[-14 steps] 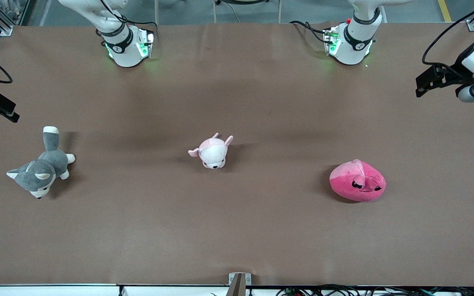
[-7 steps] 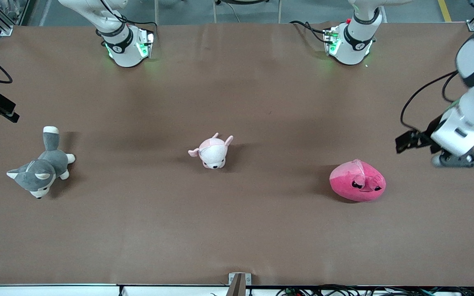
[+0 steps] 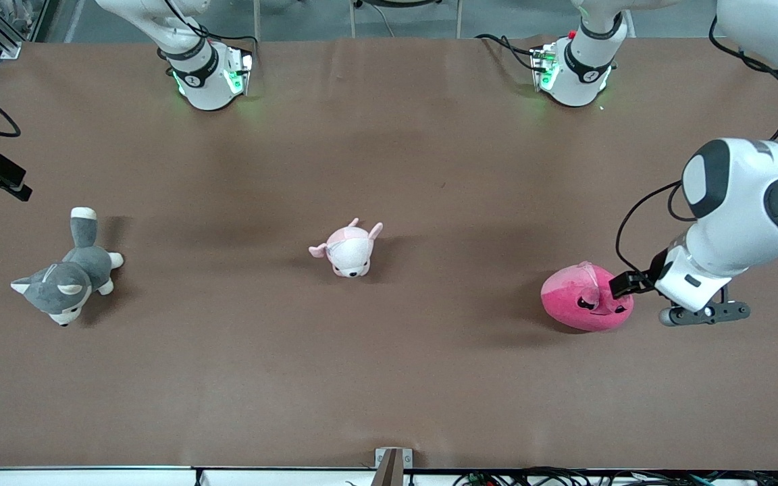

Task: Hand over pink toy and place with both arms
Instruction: 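Reach the left gripper down to the pink plush toy and grasp it, then lift the pink toy with the left gripper and carry it toward the middle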

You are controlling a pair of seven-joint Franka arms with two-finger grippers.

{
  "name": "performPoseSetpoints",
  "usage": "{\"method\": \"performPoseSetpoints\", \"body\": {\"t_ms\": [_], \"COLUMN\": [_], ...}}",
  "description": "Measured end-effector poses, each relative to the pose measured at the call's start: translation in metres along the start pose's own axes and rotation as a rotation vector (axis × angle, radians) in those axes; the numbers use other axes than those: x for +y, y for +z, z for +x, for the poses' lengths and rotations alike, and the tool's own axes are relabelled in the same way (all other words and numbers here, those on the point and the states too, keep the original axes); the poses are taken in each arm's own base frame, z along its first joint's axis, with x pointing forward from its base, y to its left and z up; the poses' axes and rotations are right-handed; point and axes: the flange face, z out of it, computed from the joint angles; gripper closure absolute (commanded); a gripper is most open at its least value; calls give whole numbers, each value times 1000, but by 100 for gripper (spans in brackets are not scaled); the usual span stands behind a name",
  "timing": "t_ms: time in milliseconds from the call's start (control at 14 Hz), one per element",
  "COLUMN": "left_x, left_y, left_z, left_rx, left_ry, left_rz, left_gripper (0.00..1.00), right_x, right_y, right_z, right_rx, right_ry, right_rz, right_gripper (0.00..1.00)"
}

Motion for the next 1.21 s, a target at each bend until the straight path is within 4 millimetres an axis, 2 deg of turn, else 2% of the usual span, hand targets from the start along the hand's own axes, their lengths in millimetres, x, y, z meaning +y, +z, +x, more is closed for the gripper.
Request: {"method": "performPoseSetpoints", "body": {"t_ms": [143, 286, 429, 500, 714, 786, 1000, 1214], "left_x": [0, 0, 0, 0, -1, 0, 20, 52], "left_y": [13, 21, 29, 35, 47, 47, 44, 20], "left_z": [3, 3, 3, 3, 3, 3, -2, -12], "left_rx": [0, -7, -18, -25, -41, -43, -51, -57], "left_ry": [-11, -12, -18, -22, -33, -49, -71, -56], "left_rz": [-3, -3, -2, -2, 0, 0, -1, -12], "left_gripper": [25, 37, 44, 52, 91, 100, 100, 100], "right_x": [0, 0, 0, 0, 0, 0, 0, -1], "right_y": [0, 0, 0, 0, 0, 0, 0, 0], "right_z": [0, 0, 0, 0, 0, 0, 0, 0], "right_rx": [0, 0, 0, 0, 0, 0, 0, -1], "right_ry": [0, 0, 0, 0, 0, 0, 0, -1], "right_rz": [0, 0, 0, 0, 0, 0, 0, 0], "right_gripper": [0, 0, 0, 0, 0, 0, 0, 0]}}
